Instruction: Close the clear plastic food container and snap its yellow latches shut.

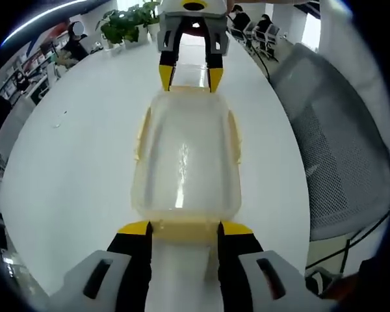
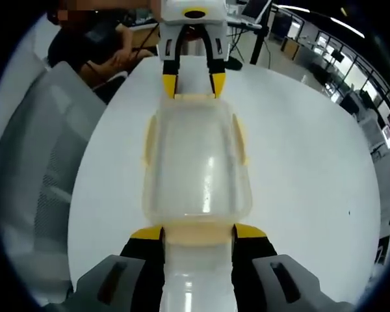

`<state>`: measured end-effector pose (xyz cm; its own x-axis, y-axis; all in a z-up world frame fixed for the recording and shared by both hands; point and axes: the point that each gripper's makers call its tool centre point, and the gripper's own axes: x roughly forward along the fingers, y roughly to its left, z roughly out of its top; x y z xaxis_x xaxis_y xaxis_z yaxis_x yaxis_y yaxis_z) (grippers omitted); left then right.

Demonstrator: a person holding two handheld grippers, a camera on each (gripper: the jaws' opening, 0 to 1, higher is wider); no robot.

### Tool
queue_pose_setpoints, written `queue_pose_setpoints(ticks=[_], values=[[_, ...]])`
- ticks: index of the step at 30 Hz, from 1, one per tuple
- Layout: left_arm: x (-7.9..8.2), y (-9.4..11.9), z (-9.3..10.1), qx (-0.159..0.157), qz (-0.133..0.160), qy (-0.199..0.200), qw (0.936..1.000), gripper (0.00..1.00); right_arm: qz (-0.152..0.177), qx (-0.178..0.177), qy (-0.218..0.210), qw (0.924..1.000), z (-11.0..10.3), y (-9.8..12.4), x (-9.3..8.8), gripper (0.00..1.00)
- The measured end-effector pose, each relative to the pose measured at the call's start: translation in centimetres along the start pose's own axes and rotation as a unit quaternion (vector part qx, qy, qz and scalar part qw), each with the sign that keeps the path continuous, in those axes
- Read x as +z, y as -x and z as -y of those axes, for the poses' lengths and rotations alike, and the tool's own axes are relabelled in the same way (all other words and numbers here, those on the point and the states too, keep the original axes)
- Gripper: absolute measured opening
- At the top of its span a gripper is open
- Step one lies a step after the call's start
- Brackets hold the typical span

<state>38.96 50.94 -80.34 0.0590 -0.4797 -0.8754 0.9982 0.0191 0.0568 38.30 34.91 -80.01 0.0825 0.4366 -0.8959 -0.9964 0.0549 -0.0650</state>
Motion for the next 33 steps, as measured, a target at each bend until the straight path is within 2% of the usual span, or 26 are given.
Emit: queue_pose_setpoints(ticks=[4,10,25,33], values=[[1.7,0.6,-0.2,0.01,0.015,-0.008,0.9998,0.39,-0.002,-0.017,0.005,0.9998,0.3,1.5,-0.6,0.39],[4.2,1.0,-0.4,0.012,0.032,-0.02,0.9992,0.39,0.005,-0.022,-0.002,0.9997,0.5,3.6,-1.8,0.39],[9.3,-1.1,-0.5,0.007,0.055,-0.037,0.9978,0.39,0.0,-0.03,-0.013,0.9995,0.6,6.4,-6.5,0.39],[11.4,-1.7,-0.2,0.006,0.063,-0.041,0.9972,0.39,0.007,-0.034,-0.013,0.9993,0.3,7.7,-8.2,0.39]])
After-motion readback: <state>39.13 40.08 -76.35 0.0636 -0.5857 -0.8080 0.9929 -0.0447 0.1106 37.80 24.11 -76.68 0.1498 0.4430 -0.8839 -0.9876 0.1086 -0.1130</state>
